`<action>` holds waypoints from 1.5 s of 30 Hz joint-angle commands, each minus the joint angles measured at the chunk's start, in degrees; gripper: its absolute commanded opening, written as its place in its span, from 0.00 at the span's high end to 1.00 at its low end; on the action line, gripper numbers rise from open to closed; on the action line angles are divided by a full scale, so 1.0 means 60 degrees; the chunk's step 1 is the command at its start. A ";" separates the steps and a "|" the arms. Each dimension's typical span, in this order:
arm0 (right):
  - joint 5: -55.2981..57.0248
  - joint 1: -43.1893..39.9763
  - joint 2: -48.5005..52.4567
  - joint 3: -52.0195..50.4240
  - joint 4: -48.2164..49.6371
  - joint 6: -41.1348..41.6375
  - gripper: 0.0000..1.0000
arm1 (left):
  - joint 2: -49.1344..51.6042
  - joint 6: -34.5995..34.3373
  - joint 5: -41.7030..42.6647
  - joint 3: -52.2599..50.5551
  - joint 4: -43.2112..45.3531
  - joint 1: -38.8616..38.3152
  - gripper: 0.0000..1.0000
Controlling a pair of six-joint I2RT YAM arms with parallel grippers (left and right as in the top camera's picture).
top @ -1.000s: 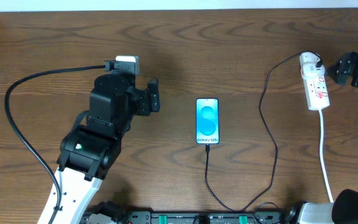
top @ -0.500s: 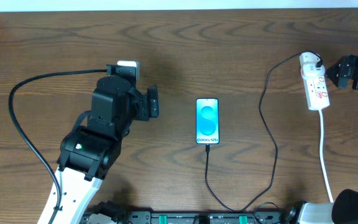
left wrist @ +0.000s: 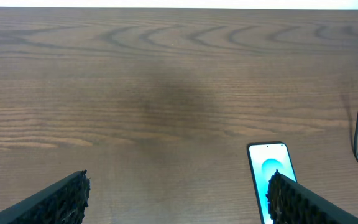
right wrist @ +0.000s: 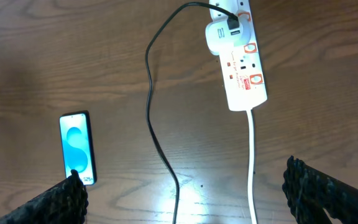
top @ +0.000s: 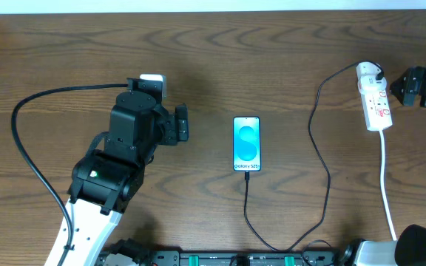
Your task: Plug charger to phone and switch on socket
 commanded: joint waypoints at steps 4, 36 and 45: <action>0.0452 -0.0011 -0.0018 0.0055 0.0477 -0.0135 0.01 | 0.0026 0.0095 -0.0189 0.0040 -0.0007 0.0022 0.09; 0.0590 -0.0015 0.4670 -0.0772 0.2116 -0.0379 0.01 | 0.0026 0.0095 -0.0189 0.0040 -0.0007 0.0022 0.09; -0.0153 -0.0007 0.5322 -0.0772 0.3038 -0.0783 0.01 | 0.0026 0.0095 -0.0189 0.0040 -0.0011 0.0022 0.09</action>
